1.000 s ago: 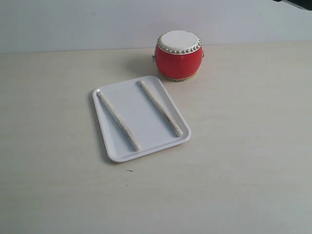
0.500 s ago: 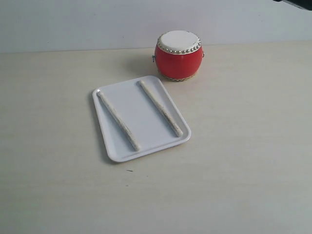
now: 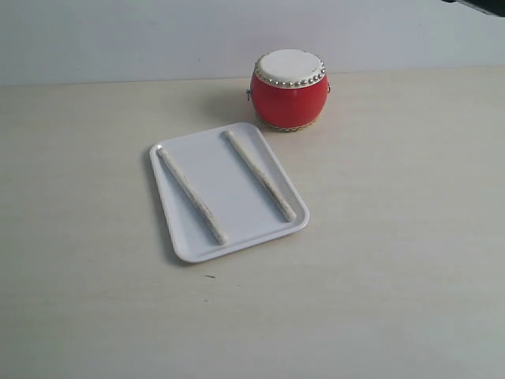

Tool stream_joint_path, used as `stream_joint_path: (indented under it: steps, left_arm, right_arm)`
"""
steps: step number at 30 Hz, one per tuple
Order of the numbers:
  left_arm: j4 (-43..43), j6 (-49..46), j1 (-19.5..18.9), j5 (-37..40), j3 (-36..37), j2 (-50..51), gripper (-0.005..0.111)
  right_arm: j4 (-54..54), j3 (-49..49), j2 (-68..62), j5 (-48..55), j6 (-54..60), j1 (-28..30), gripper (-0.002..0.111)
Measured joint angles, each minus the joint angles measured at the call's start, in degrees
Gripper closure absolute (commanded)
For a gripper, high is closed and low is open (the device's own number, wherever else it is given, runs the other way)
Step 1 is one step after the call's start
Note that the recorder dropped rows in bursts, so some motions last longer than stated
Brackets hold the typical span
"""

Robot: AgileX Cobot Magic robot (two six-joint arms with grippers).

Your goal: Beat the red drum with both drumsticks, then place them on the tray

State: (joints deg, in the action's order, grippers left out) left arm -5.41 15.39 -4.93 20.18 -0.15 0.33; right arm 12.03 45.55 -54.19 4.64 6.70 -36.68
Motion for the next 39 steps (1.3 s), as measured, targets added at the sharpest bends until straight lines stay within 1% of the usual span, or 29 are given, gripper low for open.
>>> stream_joint_path:
  steps: [18, 21, 23, 24, 26, 28, 29, 31, 33, 39]
  left_arm:
    - [0.00, 0.00, 0.00, 0.73, 0.00, 0.00, 0.107]
    - [0.00, 0.00, 0.00, 0.73, 0.00, 0.00, 0.107]
    - [0.00, 0.00, 0.00, 0.73, 0.00, 0.00, 0.107]
    - [0.00, 0.00, 0.00, 0.73, 0.00, 0.00, 0.107]
    - [0.00, 0.00, 0.00, 0.84, 0.00, 0.00, 0.107]
    - [0.10, 0.00, 0.00, 0.84, 0.00, 0.00, 0.107]
    - [0.10, 0.00, 0.00, 0.84, 0.00, 0.00, 0.107]
    - [0.10, 0.00, 0.00, 0.84, 0.00, 0.00, 0.107]
    - [0.10, 0.00, 0.00, 0.84, 0.00, 0.00, 0.107]
    - [0.10, 0.00, 0.00, 0.84, 0.00, 0.00, 0.107]
  right_arm:
    - [0.00, 0.00, 0.00, 0.00, 0.00, 0.00, 0.108]
    - [-1.70, 0.00, 0.00, -0.10, 2.38, 0.00, 0.108]
    - [-4.12, 0.00, 0.00, 3.27, 4.07, 0.00, 0.108]
    - [-5.98, -0.12, 0.00, 7.68, 4.45, 0.00, 0.108]
    - [-6.85, -2.45, 1.63, 10.01, 4.56, 2.64, 0.108]
    - [-6.99, -7.72, 6.11, 9.06, 3.08, 10.01, 0.108]
    - [-6.99, -11.81, 10.05, 7.27, 1.32, 15.08, 0.108]
    - [-7.24, -19.73, 19.02, 4.29, -0.64, 23.38, 0.108]
    - [-8.19, -26.06, 28.04, 3.39, -0.90, 28.76, 0.108]
    - [-8.95, -35.25, 42.61, 4.53, -0.96, 33.79, 0.108]
